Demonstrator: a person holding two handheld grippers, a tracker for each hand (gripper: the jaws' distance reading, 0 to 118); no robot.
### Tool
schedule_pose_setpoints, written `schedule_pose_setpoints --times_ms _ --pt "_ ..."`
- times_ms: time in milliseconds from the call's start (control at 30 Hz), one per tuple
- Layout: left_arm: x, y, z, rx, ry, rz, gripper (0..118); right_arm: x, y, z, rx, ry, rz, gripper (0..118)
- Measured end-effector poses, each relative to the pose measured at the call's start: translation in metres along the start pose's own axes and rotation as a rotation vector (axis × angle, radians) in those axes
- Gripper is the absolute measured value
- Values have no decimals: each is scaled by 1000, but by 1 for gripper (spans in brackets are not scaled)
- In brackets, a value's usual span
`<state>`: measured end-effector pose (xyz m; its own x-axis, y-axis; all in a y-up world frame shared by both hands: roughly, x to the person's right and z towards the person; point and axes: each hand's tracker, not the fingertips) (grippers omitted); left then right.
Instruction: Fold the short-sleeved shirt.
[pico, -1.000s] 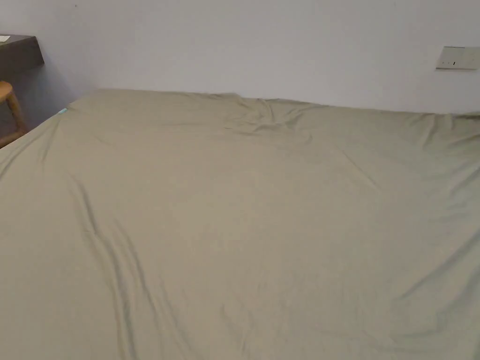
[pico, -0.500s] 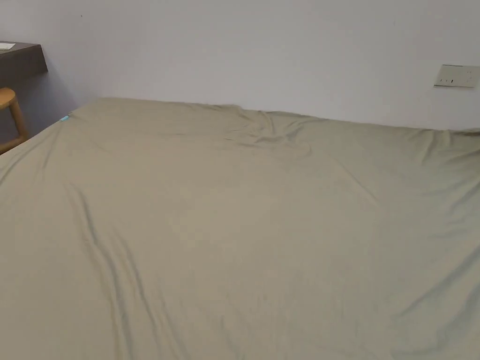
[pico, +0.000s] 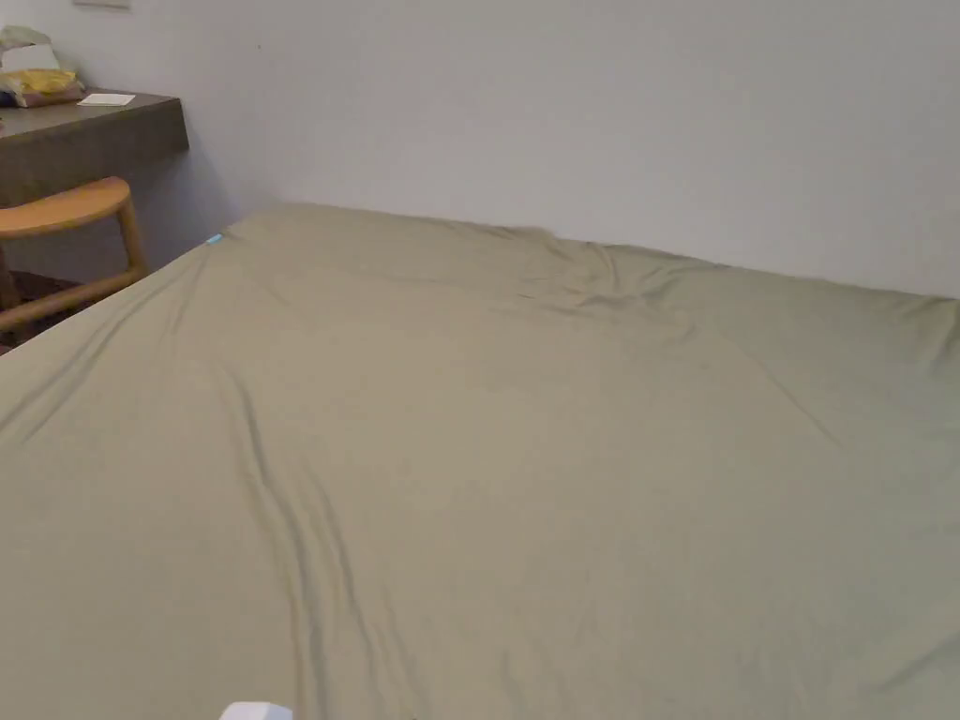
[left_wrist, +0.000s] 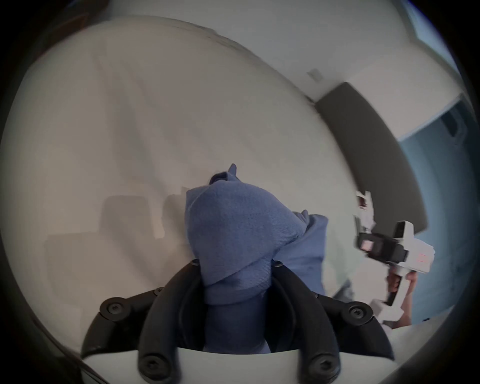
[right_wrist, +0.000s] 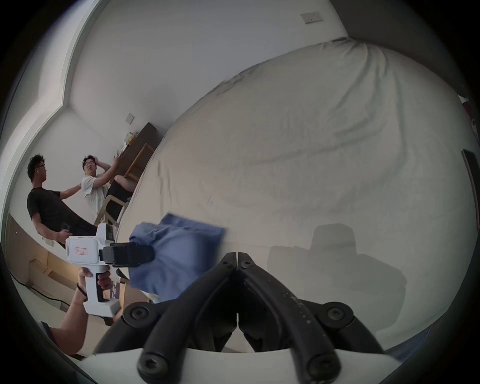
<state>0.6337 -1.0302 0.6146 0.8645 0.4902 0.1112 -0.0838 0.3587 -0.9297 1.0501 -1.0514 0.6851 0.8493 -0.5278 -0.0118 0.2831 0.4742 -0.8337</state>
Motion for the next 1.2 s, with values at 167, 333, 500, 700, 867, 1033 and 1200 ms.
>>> schedule_pose_setpoints --times_ms 167,333,500,700,867,1033,1200 --pt "-75 21 42 20 221 96 31 -9 10 -10 -3 -35 18 2" --pt "-131 42 65 54 404 114 31 -25 13 -26 -54 -45 55 2" --pt "-162 59 64 19 581 74 31 -43 15 -40 -93 -34 94 2" --pt "-173 74 57 -31 687 49 30 -50 17 -44 -103 -48 117 2" --pt "-201 85 59 -23 863 81 30 -44 20 -40 -95 -81 112 2" --pt "-213 85 72 23 953 152 49 -35 20 -35 -79 -93 84 2" --pt "-169 86 142 389 844 217 8 -36 22 -24 -54 -78 102 2"
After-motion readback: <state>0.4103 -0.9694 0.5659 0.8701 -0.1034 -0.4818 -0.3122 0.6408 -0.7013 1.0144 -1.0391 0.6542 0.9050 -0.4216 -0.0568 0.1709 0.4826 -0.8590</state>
